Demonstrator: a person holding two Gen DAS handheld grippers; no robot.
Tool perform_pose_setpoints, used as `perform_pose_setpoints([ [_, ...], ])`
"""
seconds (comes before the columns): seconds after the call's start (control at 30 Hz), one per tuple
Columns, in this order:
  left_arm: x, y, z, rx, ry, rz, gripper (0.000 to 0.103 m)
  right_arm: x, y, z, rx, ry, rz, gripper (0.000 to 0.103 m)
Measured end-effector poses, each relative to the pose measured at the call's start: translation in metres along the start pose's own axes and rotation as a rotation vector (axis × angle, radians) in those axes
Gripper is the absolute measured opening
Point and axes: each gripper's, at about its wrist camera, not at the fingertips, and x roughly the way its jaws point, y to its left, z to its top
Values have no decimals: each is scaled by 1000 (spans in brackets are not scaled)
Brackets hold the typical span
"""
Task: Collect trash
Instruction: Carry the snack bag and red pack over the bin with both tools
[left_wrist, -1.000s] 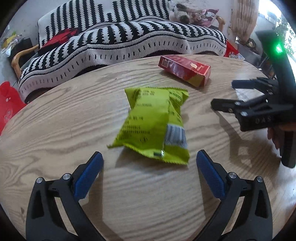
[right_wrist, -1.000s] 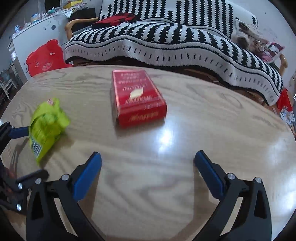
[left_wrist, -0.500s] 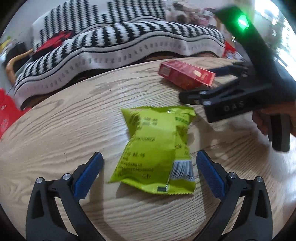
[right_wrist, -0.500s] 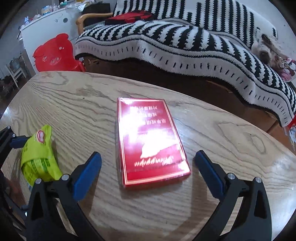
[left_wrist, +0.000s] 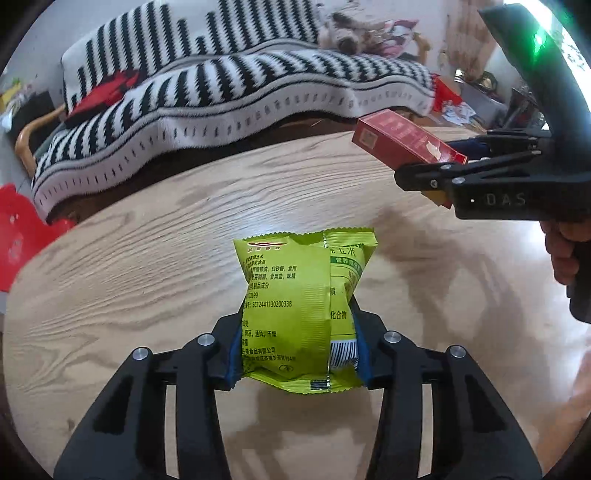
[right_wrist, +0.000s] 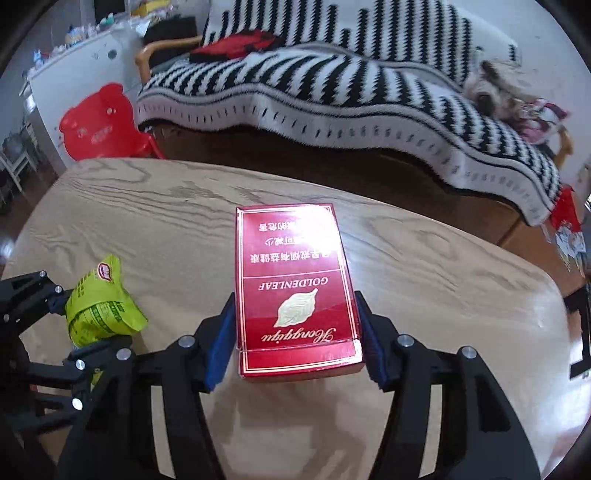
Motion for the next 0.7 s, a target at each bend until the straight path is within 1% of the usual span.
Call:
perform_pose_setpoints([
  [0.1,-33,-33,-6,25,-10,-31,45,-40,-10,-21,51,-15,-22,58],
  [0.23,-72,-84,-22,88,-16,-79,45,-107,-28,-68,123,-47,-54,58],
  [0.3,-92,-112,-35,117,-11,-129,46,-135,-39,-94,165,-66,-53,58],
  [0.37,-107,-136,-47,154,-14,-144,46,-167,-55,-130,220,-79,-49,58],
  [0.43,-120,-160,-59,188,-17,-167,46,-194,-66,-166,250,-81,-63,59],
  [0.5,-135,-188,-75,210,-6,-240,46,-223,-78,-204,283,-82,-68,59],
  [0.53,-142,-203,-83,232,-2,-263,46,-233,-83,-219,295,-82,-67,59],
  [0.63,-156,-241,-103,314,-3,-276,46,-271,-96,-273,319,-72,-83,59],
  [0.7,-162,-269,-120,364,12,-303,46,-289,-100,-309,321,-53,-100,59],
])
